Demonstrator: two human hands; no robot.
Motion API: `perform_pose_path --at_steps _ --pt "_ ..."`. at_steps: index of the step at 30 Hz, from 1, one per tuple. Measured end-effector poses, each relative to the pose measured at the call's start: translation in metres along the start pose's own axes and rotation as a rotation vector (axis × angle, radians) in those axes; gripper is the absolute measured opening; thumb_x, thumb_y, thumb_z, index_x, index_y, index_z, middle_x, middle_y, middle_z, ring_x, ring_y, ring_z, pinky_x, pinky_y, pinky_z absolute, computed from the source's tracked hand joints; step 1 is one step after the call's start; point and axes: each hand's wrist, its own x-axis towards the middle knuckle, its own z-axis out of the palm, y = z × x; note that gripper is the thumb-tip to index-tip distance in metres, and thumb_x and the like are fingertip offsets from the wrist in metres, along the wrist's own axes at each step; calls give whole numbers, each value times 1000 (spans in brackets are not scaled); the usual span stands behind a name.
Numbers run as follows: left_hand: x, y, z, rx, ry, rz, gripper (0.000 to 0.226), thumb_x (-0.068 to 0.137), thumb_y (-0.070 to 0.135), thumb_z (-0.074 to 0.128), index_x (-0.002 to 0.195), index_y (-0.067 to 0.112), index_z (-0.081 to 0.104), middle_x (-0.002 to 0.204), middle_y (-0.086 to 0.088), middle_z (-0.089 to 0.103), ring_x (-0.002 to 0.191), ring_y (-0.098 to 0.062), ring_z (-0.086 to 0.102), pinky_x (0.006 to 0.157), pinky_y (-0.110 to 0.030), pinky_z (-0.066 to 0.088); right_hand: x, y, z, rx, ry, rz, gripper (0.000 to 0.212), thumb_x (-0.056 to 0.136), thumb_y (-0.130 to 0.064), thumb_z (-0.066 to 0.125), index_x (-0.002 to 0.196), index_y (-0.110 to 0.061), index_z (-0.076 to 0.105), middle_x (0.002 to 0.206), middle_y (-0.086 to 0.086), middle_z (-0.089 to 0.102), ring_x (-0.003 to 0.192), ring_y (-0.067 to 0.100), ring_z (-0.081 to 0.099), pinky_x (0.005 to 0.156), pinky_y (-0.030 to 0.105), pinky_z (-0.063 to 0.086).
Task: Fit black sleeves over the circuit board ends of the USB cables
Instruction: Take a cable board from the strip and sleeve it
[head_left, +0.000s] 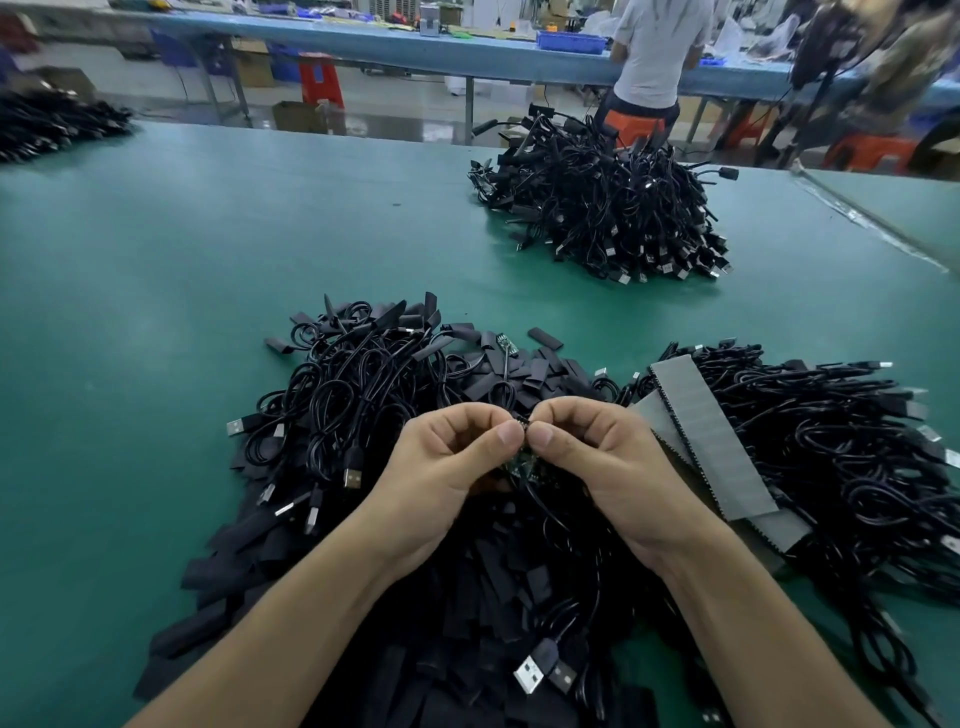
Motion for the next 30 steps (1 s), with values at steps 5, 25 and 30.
perform_pose_path --at_steps 5,25,30 --pt "1 1 -3 -113 -5 -56 7 81 19 71 77 16 75 73 0 68 65 -9 65 59 -22 56 6 1 1 82 -33 39 3 80 -19 72 78 -16 71 72 2 63 65 11 58 61 21 52" --pt "3 -6 -1 -63 74 -1 6 75 29 74 74 23 73 74 2 65 73 -12 60 72 -26 54 13 5 11 56 22 53 13 82 -32 67 79 -20 70 77 5 65 73 16 58 69 29 52" --pt "4 -6 -3 -52 68 -3 10 80 27 71 79 17 74 74 -1 66 70 -12 62 67 -24 56 12 4 13 98 19 77 16 84 -29 66 82 -15 71 80 16 61 73 26 55 66 34 50"
